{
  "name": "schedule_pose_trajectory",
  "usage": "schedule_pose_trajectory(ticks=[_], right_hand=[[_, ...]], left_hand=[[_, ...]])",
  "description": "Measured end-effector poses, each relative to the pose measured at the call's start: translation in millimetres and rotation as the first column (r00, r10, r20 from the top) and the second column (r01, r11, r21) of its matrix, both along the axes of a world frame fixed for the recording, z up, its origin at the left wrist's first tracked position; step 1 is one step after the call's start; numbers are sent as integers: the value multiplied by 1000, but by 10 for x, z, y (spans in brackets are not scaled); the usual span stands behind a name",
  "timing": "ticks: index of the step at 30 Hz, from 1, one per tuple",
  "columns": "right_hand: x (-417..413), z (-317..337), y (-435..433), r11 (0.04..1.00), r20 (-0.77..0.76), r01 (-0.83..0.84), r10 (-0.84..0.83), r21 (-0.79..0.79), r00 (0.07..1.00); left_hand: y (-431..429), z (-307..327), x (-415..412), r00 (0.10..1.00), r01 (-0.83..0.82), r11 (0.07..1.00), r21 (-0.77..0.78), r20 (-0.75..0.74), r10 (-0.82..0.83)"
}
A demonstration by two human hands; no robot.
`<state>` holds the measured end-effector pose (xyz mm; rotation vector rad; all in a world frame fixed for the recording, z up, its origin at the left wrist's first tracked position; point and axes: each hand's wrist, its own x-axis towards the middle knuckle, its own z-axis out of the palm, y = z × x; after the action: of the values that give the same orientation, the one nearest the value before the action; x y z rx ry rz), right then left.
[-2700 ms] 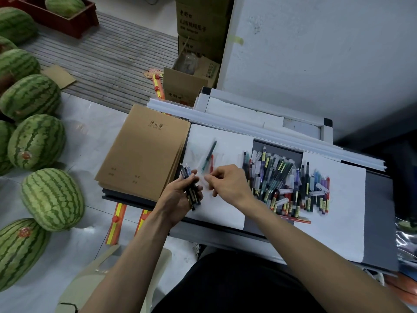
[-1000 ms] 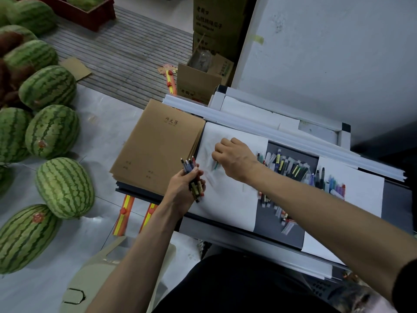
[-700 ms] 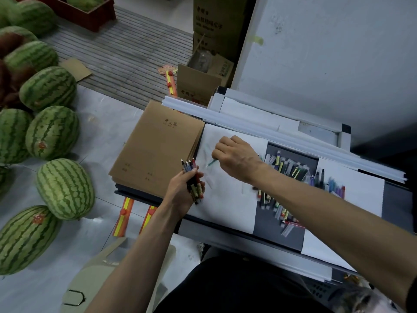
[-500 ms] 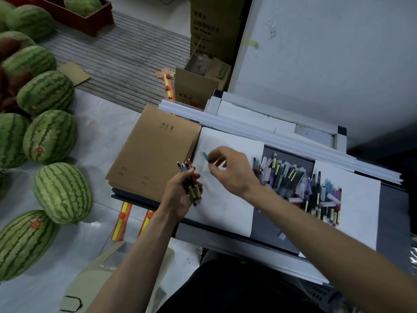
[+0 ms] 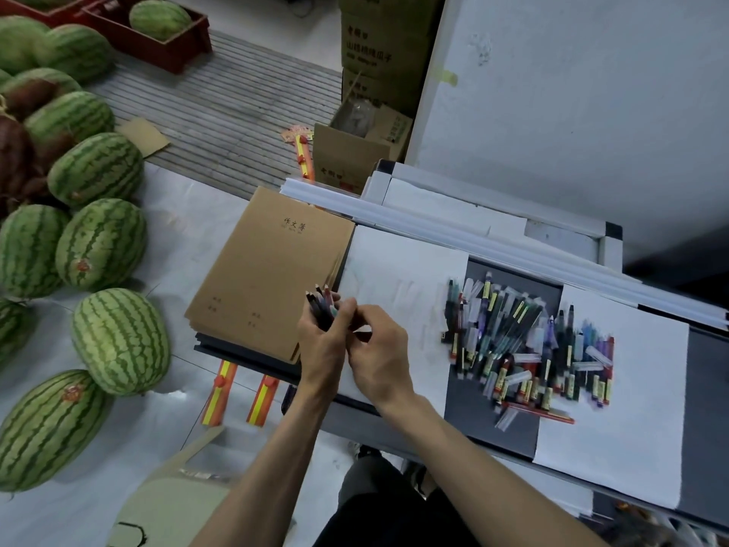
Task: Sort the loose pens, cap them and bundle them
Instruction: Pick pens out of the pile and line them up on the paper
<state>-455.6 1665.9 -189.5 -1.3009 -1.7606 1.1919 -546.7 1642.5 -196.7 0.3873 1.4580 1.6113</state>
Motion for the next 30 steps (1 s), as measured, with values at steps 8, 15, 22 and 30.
schedule_pose_trajectory(ticks=[8,15,22,30], right_hand=[[-16,-239,-200,995,-7,82,-82,52,997],[37,-316,-203,998,14,52,-52,-29,999],[56,-223,-36,915,317,-156,33,371,948],[-132,-311,375,879,724,-445,195,171,662]], left_hand=[[-43,-222,-2,880,88,996,32,-470,-62],[-2,-237,-6,792,105,992,-65,-598,-123],[144,-61,-358,831,147,935,-322,-473,-294],[248,126,-622,776,253,770,-586,-352,-523]])
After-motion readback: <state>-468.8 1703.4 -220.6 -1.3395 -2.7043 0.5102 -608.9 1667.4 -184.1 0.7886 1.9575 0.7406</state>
